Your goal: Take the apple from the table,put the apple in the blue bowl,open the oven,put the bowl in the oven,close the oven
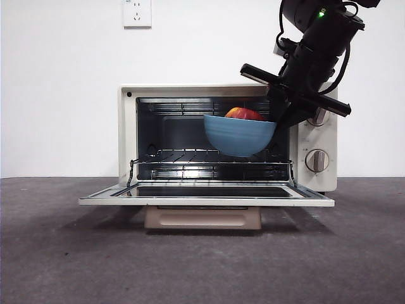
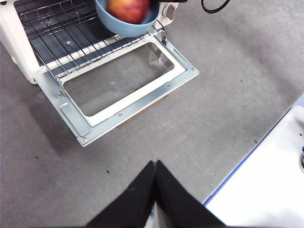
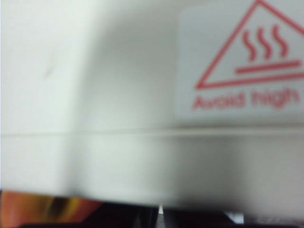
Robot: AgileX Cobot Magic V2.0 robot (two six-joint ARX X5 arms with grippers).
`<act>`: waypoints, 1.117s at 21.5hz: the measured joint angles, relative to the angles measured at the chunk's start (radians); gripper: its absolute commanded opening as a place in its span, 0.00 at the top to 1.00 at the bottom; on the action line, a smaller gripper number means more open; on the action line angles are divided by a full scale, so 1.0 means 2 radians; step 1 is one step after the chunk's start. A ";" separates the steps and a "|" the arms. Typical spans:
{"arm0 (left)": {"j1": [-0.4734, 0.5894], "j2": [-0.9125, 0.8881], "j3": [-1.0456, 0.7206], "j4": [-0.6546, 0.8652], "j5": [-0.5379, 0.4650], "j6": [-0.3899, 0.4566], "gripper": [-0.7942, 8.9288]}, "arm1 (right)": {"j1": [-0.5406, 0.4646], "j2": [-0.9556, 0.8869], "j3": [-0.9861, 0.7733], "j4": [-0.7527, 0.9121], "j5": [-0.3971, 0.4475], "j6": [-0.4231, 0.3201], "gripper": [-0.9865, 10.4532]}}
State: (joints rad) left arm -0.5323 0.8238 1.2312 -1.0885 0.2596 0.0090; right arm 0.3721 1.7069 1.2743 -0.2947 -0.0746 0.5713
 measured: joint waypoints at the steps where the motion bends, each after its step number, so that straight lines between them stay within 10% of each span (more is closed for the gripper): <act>1: 0.000 0.000 0.000 0.000 0.000 0.000 0.91 | 0.000 0.000 0.000 0.000 -0.001 0.002 0.91; 8: 0.000 0.000 0.000 0.000 0.000 0.000 0.91 | 0.004 0.000 0.000 0.008 -0.004 0.006 0.72; 24: 0.000 0.000 0.000 -0.001 0.000 0.000 0.91 | 0.019 -0.035 0.000 -0.009 0.013 0.002 0.71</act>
State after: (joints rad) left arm -0.5323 0.8246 1.2312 -1.0897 0.2596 0.0093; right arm 0.4110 1.6360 1.2747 -0.3119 -0.0483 0.5762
